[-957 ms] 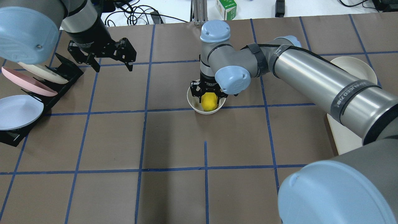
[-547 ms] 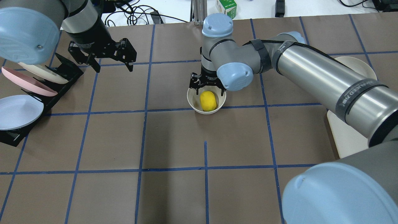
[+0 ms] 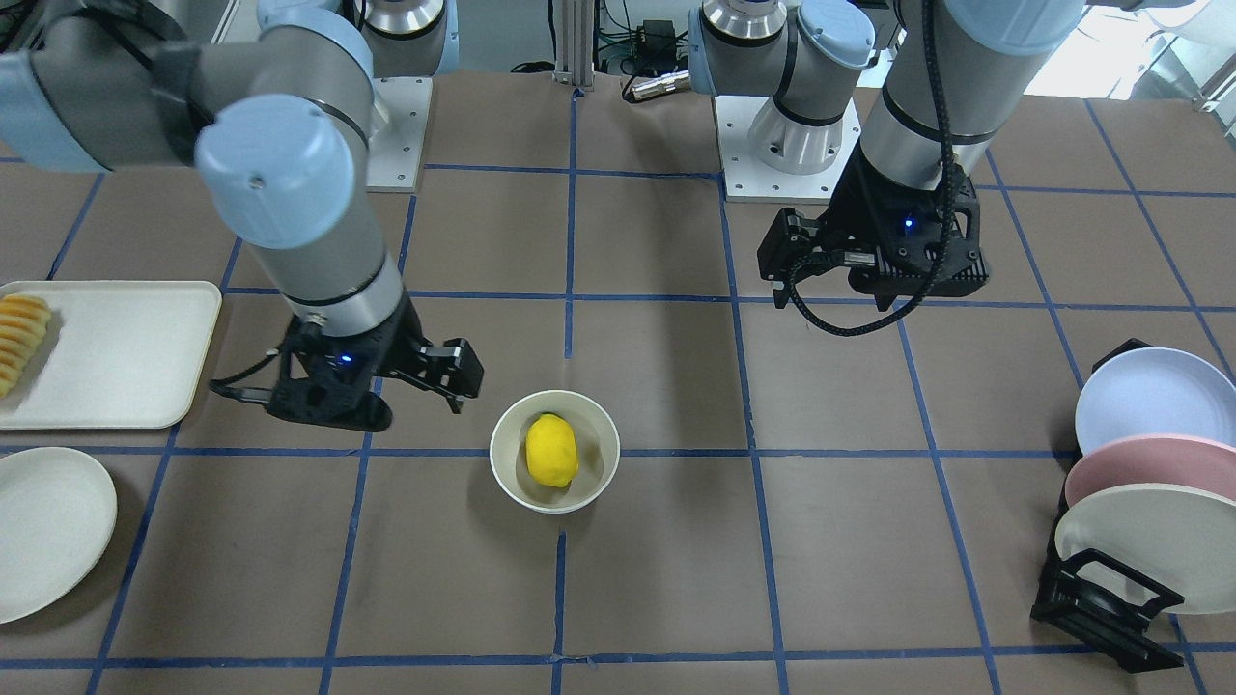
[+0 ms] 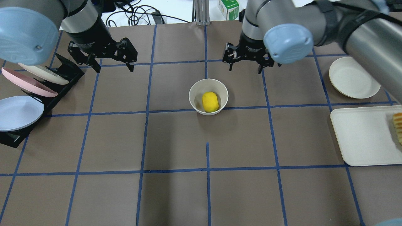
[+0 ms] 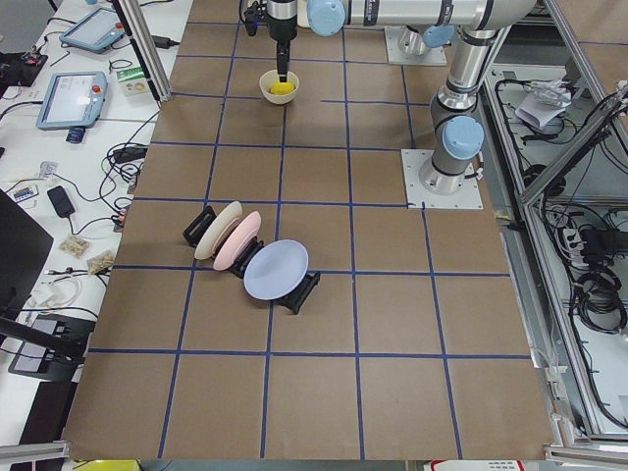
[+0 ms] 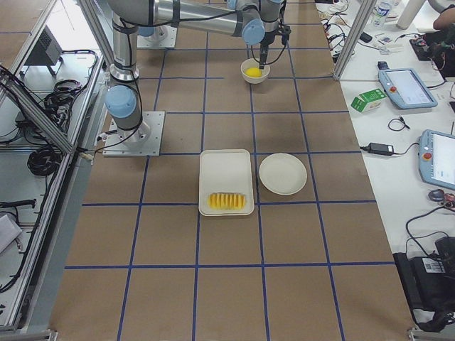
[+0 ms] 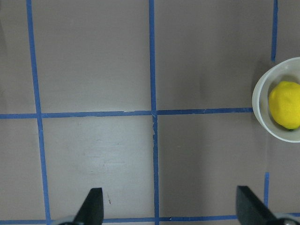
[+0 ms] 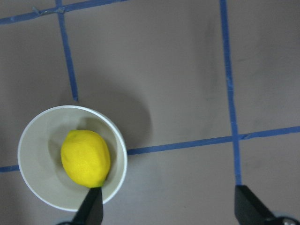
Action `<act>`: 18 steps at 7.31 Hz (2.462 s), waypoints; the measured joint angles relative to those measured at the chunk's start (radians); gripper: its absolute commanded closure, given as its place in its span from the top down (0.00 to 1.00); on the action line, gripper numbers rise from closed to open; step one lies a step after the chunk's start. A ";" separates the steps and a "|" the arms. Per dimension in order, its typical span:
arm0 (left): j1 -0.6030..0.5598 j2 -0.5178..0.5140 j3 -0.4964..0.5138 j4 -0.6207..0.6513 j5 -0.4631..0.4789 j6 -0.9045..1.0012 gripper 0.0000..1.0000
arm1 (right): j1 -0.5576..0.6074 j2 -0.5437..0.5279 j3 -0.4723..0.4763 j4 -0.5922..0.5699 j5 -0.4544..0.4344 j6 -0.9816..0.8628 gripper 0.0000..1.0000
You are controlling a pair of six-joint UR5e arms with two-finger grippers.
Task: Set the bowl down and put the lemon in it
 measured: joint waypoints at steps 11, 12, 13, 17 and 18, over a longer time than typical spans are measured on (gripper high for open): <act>0.000 -0.001 0.001 0.001 0.000 0.000 1.00 | -0.151 -0.257 0.073 0.248 -0.053 -0.295 1.00; 0.000 -0.001 0.001 0.001 0.000 0.000 1.00 | -0.157 -0.271 0.073 0.250 -0.051 -0.295 1.00; 0.000 -0.001 0.000 0.001 0.001 0.000 1.00 | -0.156 -0.284 0.074 0.252 -0.047 -0.283 1.00; -0.002 0.011 0.010 -0.021 0.001 0.000 1.00 | -0.124 -0.303 0.075 0.285 -0.037 -0.203 1.00; -0.001 0.014 0.019 -0.058 -0.001 0.000 1.00 | -0.121 -0.302 0.075 0.287 -0.036 -0.203 1.00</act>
